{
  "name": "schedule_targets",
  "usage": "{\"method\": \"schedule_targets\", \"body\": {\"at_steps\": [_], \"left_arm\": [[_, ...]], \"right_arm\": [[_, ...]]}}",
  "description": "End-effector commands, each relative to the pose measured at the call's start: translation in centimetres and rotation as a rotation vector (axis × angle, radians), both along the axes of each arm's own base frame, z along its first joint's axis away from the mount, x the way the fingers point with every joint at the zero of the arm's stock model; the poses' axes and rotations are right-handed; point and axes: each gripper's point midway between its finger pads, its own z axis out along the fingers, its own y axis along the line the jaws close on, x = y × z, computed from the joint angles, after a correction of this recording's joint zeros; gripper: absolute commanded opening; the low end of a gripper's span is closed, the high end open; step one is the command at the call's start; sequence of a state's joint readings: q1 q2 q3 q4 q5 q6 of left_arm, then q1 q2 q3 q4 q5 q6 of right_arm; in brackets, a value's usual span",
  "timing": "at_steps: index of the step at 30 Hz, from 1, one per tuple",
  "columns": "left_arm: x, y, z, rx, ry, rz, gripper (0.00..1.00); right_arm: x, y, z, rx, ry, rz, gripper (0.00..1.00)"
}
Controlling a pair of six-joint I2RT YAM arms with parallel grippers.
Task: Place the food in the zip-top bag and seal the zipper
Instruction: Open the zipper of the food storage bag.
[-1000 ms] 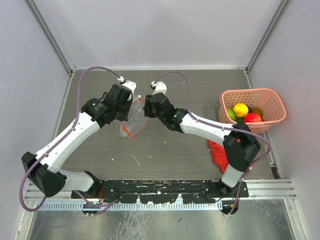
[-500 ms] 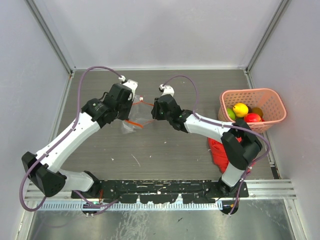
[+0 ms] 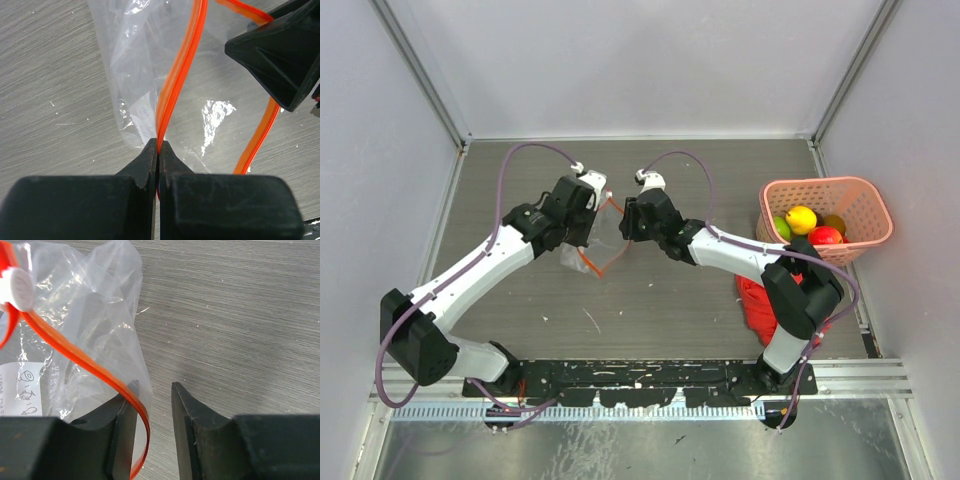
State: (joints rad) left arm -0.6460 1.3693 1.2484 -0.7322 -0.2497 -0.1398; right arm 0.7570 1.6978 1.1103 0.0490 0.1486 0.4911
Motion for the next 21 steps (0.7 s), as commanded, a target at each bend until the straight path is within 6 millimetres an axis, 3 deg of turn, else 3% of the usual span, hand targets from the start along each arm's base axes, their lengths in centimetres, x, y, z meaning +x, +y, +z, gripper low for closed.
{"method": "schedule_targets", "body": {"at_steps": [1, 8, 12, 16, 21], "left_arm": [[1.1, -0.6, 2.0, -0.068, -0.084, 0.011, 0.00], [1.3, -0.7, 2.2, -0.047, -0.048, 0.025, 0.00], [1.2, -0.7, 2.9, -0.046, -0.047, 0.021, 0.00], [1.2, -0.6, 3.4, -0.045, -0.053, 0.021, 0.00], [1.2, -0.5, 3.8, -0.044, -0.056, 0.021, 0.00]], "right_arm": [[0.3, 0.6, 4.0, 0.075, -0.070, 0.019, 0.41], [-0.8, 0.2, 7.6, 0.125, -0.112, 0.043, 0.56], [-1.5, -1.3, 9.5, 0.094, -0.143, 0.042, 0.64], [-2.0, -4.6, 10.7, 0.021, -0.150, 0.017, 0.72], [-2.0, -10.6, 12.5, -0.075, -0.149, -0.069, 0.80]]}}
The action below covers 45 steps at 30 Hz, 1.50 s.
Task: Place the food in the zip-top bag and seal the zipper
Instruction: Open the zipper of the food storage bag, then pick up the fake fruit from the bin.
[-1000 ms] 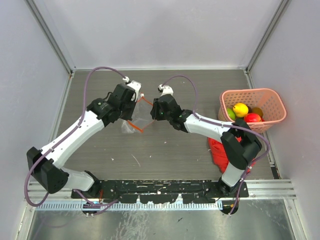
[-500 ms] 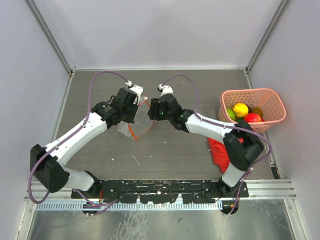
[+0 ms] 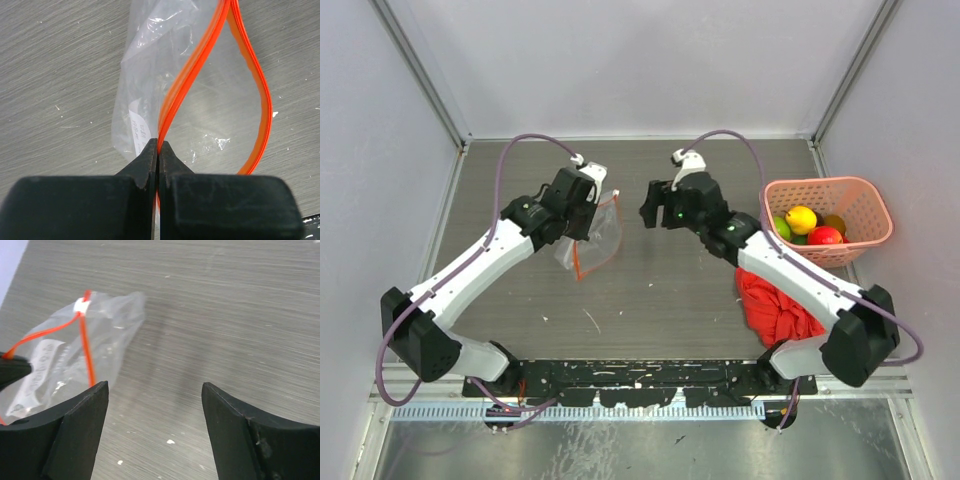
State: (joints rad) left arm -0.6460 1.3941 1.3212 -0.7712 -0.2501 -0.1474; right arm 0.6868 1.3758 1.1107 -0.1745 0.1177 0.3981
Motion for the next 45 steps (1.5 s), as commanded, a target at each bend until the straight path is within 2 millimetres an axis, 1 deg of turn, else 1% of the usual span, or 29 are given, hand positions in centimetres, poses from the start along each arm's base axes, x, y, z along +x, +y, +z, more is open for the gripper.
{"method": "schedule_targets", "body": {"at_steps": [1, 3, 7, 11, 14, 16, 19, 23, 25, 29, 33, 37, 40, 41, 45], "left_arm": [[0.8, -0.1, 2.5, -0.034, -0.055, 0.018, 0.00], [0.9, 0.1, 2.5, -0.026, -0.060, 0.027, 0.00], [1.2, 0.6, 1.8, 0.005, -0.063, 0.045, 0.00], [1.0, 0.9, 0.9, 0.026, -0.051, 0.050, 0.00], [0.8, 1.1, 0.4, 0.040, -0.036, 0.051, 0.00], [0.7, 1.2, 0.3, 0.039, -0.035, 0.055, 0.00], [0.7, 1.2, 0.4, 0.034, -0.035, 0.058, 0.00], [0.5, 0.9, 0.1, 0.026, -0.016, 0.053, 0.00], [0.4, 0.9, 0.0, 0.027, -0.010, 0.053, 0.00], [0.3, 1.0, -0.1, 0.029, -0.006, 0.054, 0.00], [0.3, 0.9, -0.3, 0.030, 0.004, 0.052, 0.00], [0.2, 0.9, -0.4, 0.030, 0.008, 0.052, 0.00], [0.2, 0.8, -0.4, 0.023, 0.012, 0.050, 0.00], [0.1, 0.8, -0.4, 0.025, 0.014, 0.050, 0.00], [0.1, 0.8, -0.7, 0.031, 0.024, 0.049, 0.00]], "right_arm": [[0.3, -6.1, 3.1, -0.106, -0.033, -0.101, 0.81], [0.3, -8.8, 3.6, -0.153, -0.026, -0.156, 0.84], [0.5, -14.9, 4.3, -0.258, -0.009, -0.296, 0.88], [0.6, -20.2, 5.6, -0.333, 0.008, -0.402, 0.92], [0.8, -23.9, 5.7, -0.393, 0.043, -0.481, 0.93], [0.8, -26.0, 5.0, -0.418, 0.085, -0.535, 0.94], [0.8, -29.3, 3.8, -0.410, 0.145, -0.638, 0.94], [0.7, -33.8, 2.3, -0.360, 0.197, -0.782, 0.95], [0.9, -35.5, 1.4, -0.327, 0.223, -0.821, 0.95], [1.5, -38.0, -0.5, -0.290, 0.263, -0.885, 0.95], [2.7, -38.2, -2.9, -0.199, 0.312, -0.893, 0.94], [3.4, -38.9, -5.5, -0.148, 0.365, -0.968, 0.94], [3.7, -39.6, -7.6, -0.122, 0.396, -1.035, 0.93], [3.6, -40.2, -8.2, -0.130, 0.395, -1.077, 0.93], [3.8, -40.6, -10.2, -0.091, 0.381, -1.133, 0.91]]}}
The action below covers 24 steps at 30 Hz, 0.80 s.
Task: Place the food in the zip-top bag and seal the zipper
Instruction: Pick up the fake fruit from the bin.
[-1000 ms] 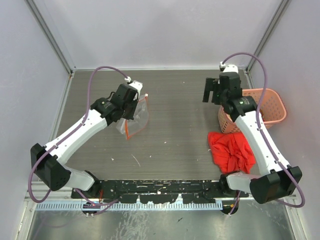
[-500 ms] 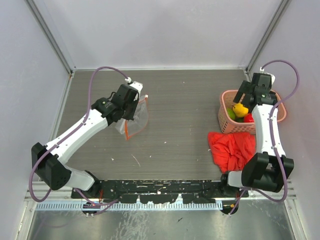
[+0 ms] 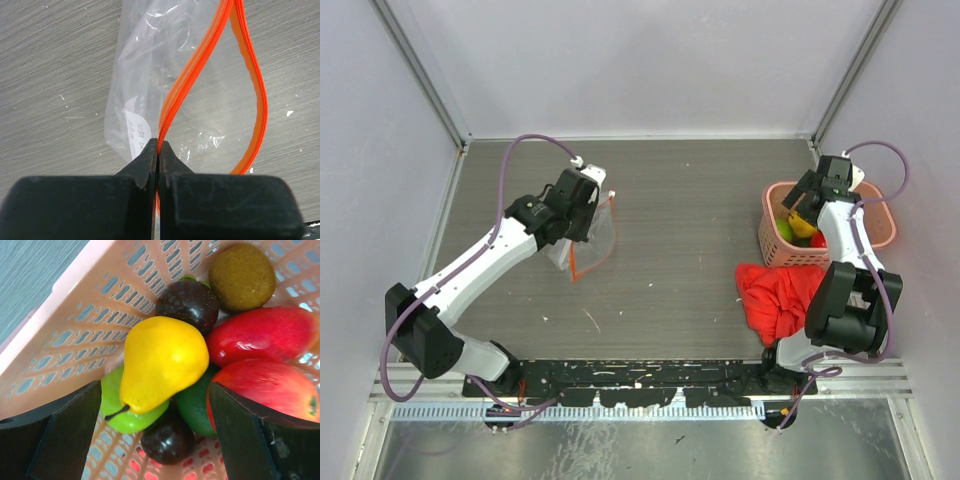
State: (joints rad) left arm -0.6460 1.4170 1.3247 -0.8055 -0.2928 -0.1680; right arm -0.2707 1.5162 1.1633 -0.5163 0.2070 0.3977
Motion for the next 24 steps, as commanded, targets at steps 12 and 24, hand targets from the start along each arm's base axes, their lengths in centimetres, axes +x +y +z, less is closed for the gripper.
{"method": "schedule_targets", "body": {"at_steps": [12, 24], "left_arm": [[0.2, -0.3, -0.2, -0.012, 0.015, 0.006, 0.00], [0.1, -0.5, -0.3, -0.017, 0.024, 0.002, 0.00]], "right_arm": [[0.3, -1.1, -4.8, 0.065, -0.047, -0.150, 0.73], [-0.3, -0.2, -0.5, 0.028, -0.111, -0.035, 0.35]]}}
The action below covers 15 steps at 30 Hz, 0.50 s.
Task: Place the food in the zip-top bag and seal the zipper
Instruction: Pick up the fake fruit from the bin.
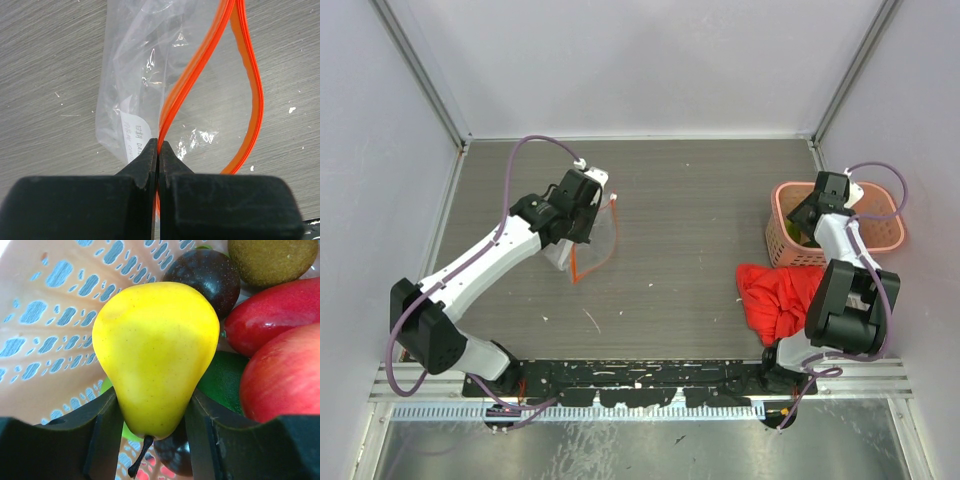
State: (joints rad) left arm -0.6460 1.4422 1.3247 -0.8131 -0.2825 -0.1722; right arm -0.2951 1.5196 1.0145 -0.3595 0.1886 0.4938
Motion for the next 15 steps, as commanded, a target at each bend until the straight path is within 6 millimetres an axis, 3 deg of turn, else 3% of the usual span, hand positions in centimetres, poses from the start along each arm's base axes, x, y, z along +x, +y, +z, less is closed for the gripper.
{"method": "schedule_targets", "body": {"at_steps": [1, 6, 9, 15], "left_arm": [[0.2, -0.3, 0.6, -0.027, -0.007, 0.005, 0.00], [0.2, -0.3, 0.6, -0.028, -0.005, 0.007, 0.00], [0.1, -0.2, 0.6, -0.028, -0.005, 0.007, 0.00], [0.1, -0.3, 0.6, -0.033, -0.004, 0.006, 0.00]], "right_arm": [[0.0, 0.1, 3.4, -0.044, -0.067, 0.059, 0.33], [-0.7, -0.3, 4.3, -0.078, -0.054, 0.059, 0.37], [-0.9, -0.3, 4.7, -0.093, -0.058, 0.069, 0.17], [-1.1, 0.5, 6.3, -0.093, -0.093, 0.129, 0.15]]}}
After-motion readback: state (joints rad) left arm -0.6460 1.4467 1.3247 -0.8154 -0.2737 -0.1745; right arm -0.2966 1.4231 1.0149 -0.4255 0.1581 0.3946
